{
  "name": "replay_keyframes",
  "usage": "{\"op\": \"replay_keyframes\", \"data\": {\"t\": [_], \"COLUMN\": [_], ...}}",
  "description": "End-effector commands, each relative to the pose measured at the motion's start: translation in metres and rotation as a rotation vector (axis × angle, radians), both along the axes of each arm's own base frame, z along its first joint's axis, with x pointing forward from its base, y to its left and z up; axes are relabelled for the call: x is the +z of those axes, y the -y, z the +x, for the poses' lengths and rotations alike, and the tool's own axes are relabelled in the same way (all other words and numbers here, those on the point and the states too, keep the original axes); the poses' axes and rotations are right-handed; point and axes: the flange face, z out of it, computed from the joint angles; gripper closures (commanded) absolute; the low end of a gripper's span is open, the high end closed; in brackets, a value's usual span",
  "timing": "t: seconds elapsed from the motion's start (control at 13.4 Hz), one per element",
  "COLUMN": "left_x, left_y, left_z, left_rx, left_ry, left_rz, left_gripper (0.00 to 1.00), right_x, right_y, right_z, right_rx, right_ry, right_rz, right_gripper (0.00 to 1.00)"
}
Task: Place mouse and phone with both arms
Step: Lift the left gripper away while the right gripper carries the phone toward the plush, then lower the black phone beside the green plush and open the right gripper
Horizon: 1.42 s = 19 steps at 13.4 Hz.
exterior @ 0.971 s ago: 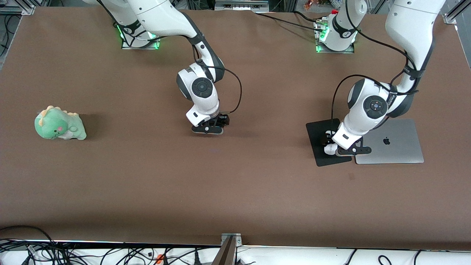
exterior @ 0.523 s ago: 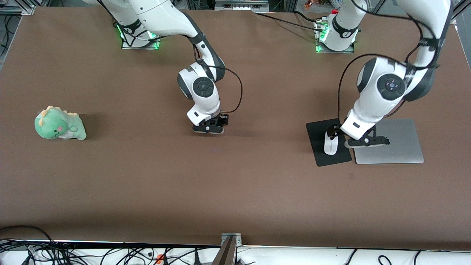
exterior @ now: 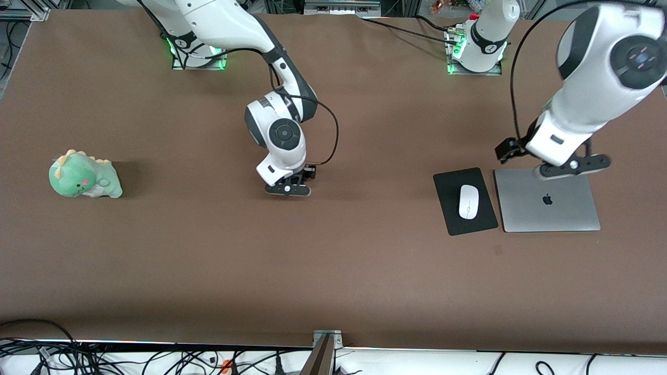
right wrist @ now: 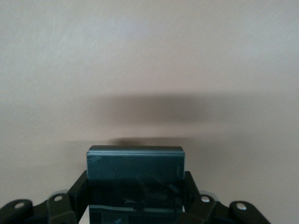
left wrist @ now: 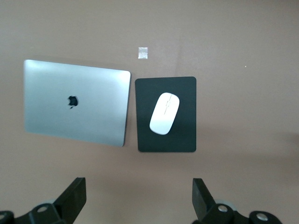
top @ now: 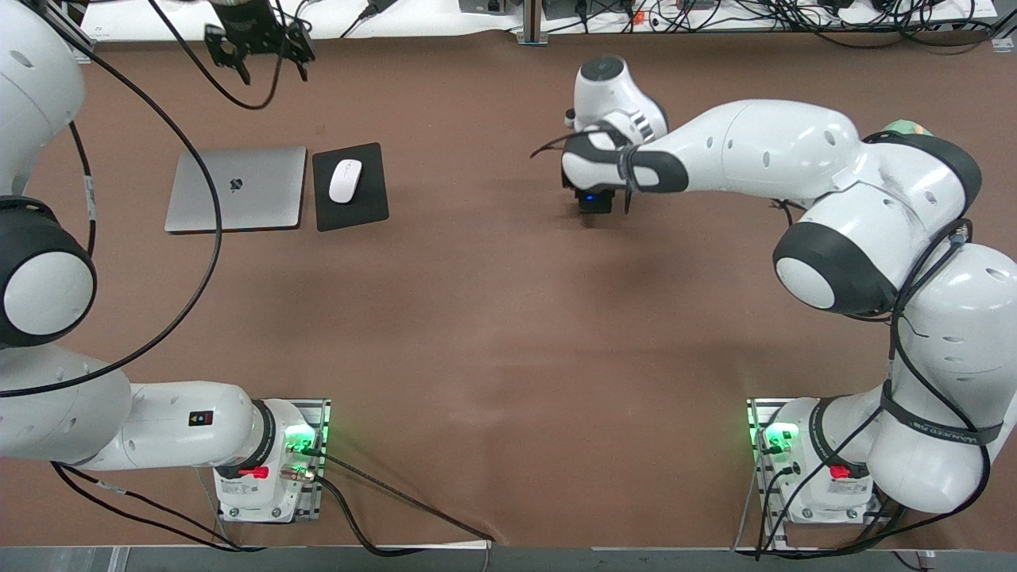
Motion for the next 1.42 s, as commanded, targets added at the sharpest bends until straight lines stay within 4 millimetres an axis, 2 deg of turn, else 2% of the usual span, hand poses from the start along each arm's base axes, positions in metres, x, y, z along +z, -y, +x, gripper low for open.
{"op": "replay_keyframes", "data": {"t": [0.0, 0.15, 0.37, 0.45, 0.6, 0.75, 0.9, 0.97, 1.12, 1.34], "left_x": [0.043, 0.065, 0.097, 0.103, 0.105, 0.098, 0.092, 0.086, 0.086, 0.083], "left_y": [-0.002, -0.004, -0.007, -0.009, -0.031, -0.054, -0.064, -0.068, -0.069, -0.070], "left_z": [0.000, -0.004, -0.016, -0.023, -0.024, -0.024, -0.032, -0.036, -0.040, -0.034], "left_rx": [0.003, 0.009, -0.017, -0.046, -0.069, -0.104, -0.109, -0.105, -0.110, -0.104], "left_ry": [-0.028, -0.029, 0.014, 0.018, 0.016, 0.000, -0.008, -0.006, -0.001, 0.003], "left_rz": [-0.020, -0.019, -0.036, -0.051, -0.054, -0.056, -0.054, -0.053, -0.052, -0.055], "left_gripper": [0.00, 0.00, 0.00, 0.00, 0.00, 0.00, 0.00, 0.00, 0.00, 0.00], "right_x": [0.037, 0.047, 0.061, 0.064, 0.061, 0.049, 0.028, 0.020, 0.003, -0.019], "right_y": [0.050, 0.090, 0.171, 0.201, 0.258, 0.308, 0.357, 0.375, 0.399, 0.415], "right_z": [0.032, 0.051, 0.076, 0.080, 0.080, 0.063, 0.034, 0.023, 0.006, -0.009], "right_rx": [0.090, 0.110, 0.144, 0.143, 0.139, 0.101, 0.105, 0.097, 0.085, 0.074], "right_ry": [-0.034, -0.047, -0.054, -0.051, -0.047, -0.006, 0.068, 0.102, 0.152, 0.195], "right_rz": [0.006, 0.016, 0.048, 0.060, 0.076, 0.081, 0.067, 0.057, 0.036, 0.010], "right_gripper": [0.54, 0.57, 0.58, 0.58, 0.58, 0.58, 0.58, 0.58, 0.58, 0.58]}}
